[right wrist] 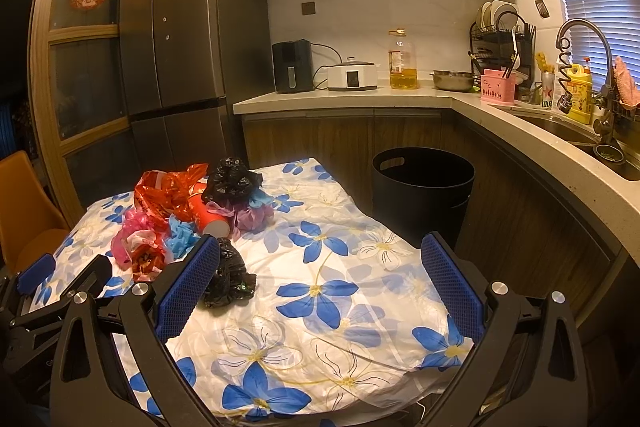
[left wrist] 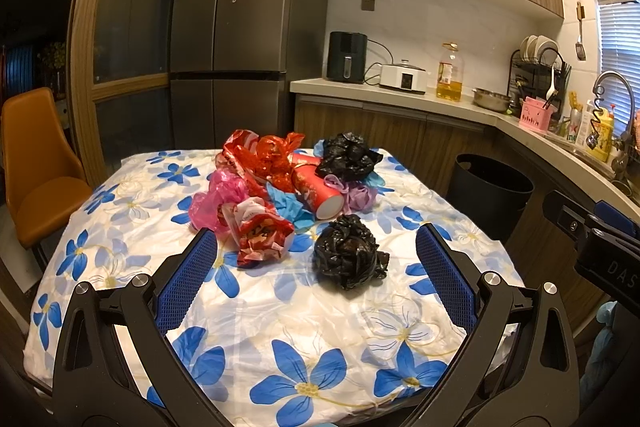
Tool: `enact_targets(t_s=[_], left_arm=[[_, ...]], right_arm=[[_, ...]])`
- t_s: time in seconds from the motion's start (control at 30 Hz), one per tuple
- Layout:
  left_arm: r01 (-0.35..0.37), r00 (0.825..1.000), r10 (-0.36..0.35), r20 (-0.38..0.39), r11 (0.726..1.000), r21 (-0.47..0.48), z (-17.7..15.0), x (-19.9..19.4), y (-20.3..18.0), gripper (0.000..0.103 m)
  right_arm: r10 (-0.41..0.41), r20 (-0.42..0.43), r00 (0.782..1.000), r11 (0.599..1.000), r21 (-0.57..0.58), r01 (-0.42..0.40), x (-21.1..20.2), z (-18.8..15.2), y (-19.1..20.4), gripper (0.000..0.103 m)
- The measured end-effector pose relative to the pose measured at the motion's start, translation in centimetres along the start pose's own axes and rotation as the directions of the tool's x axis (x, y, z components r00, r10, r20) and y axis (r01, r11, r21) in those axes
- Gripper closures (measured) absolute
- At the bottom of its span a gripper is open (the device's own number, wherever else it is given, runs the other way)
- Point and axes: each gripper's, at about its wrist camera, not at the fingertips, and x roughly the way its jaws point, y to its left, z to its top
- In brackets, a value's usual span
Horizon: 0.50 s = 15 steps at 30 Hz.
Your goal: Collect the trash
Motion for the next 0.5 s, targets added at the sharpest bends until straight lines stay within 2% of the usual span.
enact_targets(t_s=[0.5], left_arm=[[0.002,1.0,-0.002,0.001,1.0,-0.001,-0.08,0.04,0.04,0.006]], right_arm=[[-0.003,0.004,1.0,1.0,0.001,0.003,-0.13,0.09,-0.09,0.005]])
